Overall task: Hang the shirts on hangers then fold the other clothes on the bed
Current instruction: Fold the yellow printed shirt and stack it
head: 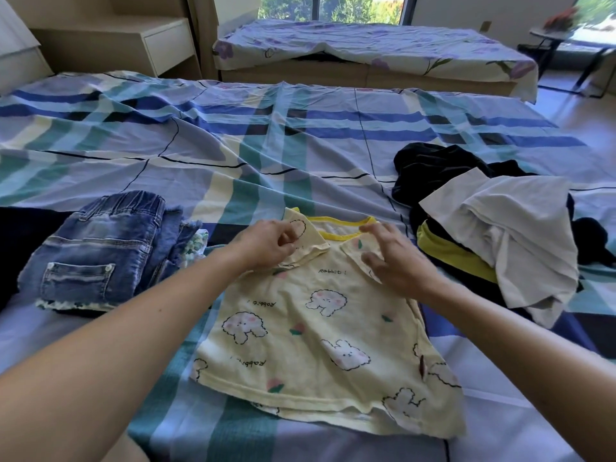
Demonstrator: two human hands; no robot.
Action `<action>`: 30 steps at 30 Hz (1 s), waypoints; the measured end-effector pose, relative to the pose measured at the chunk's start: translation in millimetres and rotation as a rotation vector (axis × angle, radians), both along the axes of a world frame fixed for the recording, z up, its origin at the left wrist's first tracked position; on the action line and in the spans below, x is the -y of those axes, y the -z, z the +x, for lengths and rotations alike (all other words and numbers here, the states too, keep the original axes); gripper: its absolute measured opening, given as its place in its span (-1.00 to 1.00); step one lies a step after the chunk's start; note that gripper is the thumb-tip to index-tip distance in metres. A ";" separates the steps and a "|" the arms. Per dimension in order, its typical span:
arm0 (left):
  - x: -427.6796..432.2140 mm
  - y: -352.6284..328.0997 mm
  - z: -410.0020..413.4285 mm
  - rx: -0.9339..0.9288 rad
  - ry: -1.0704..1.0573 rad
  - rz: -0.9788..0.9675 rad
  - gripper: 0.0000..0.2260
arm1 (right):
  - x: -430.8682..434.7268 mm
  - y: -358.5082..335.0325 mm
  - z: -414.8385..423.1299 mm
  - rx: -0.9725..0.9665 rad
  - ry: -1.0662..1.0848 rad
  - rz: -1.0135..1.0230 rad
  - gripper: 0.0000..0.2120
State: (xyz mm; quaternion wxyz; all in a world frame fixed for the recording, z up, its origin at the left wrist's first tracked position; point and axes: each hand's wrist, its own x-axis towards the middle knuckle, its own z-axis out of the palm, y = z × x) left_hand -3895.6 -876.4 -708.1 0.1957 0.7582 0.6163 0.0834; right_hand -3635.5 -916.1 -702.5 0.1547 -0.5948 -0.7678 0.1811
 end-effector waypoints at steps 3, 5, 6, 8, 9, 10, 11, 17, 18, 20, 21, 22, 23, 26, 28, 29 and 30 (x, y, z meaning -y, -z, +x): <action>-9.7 10.2 6.6 -0.086 -0.190 0.105 -0.71 | -20.1 0.1 12.6 -0.094 0.201 -0.032 -0.39; -15.1 13.0 13.8 0.002 -0.310 0.071 -0.44 | -32.1 -1.2 16.1 -0.232 0.328 -0.172 -0.32; -17.9 12.7 16.8 0.106 -0.366 0.022 -0.30 | -36.9 -2.3 16.2 -0.306 0.366 -0.236 -0.30; -22.2 10.0 17.5 0.305 -0.451 -0.062 -0.27 | -48.4 -1.8 16.4 -0.454 0.414 -0.304 -0.34; -23.9 7.7 16.8 0.387 -0.467 -0.094 -0.39 | -51.8 -2.6 17.0 -0.515 0.423 -0.335 -0.40; -24.5 5.9 15.9 0.466 -0.465 -0.121 -0.57 | -55.6 -2.6 18.1 -0.568 0.418 -0.376 -0.44; -25.1 4.3 15.9 0.542 -0.460 -0.136 -0.75 | -61.4 -0.3 21.1 -0.610 0.405 -0.413 -0.50; -44.8 -10.6 2.5 0.870 -0.510 -0.033 -0.75 | -73.4 -18.5 34.0 -0.776 0.395 -0.282 -0.85; -47.1 -13.1 -1.7 0.895 -0.525 -0.018 -0.73 | -73.0 -23.0 36.3 -0.831 0.392 -0.248 -0.86; -47.4 -18.1 -7.4 0.964 -0.538 0.001 -0.70 | -72.2 -28.5 39.4 -0.919 0.364 -0.194 -0.87; -45.9 -22.0 -8.0 1.025 -0.530 0.010 -0.69 | -71.5 -30.8 40.4 -0.943 0.338 -0.180 -0.87; -42.9 -26.3 -7.9 1.074 -0.509 0.017 -0.68 | -69.9 -33.6 41.4 -0.954 0.308 -0.177 -0.86; -40.2 -30.4 -8.2 1.088 -0.469 0.024 -0.68 | -69.2 -36.2 42.9 -0.965 0.270 -0.177 -0.86; -25.1 -43.8 -11.9 0.977 -0.316 0.090 -0.80 | -61.2 -50.1 46.7 -0.956 0.111 -0.206 -0.82; -13.0 -49.7 -14.1 0.961 -0.239 0.106 -0.85 | -50.5 -58.5 46.8 -0.968 0.006 -0.233 -0.83; -5.3 -52.5 -14.0 0.951 -0.202 0.111 -0.85 | -43.9 -60.9 46.0 -0.969 -0.046 -0.248 -0.83; -0.4 -53.6 -12.9 0.939 -0.161 0.115 -0.87 | -38.1 -62.3 45.7 -0.962 -0.088 -0.262 -0.84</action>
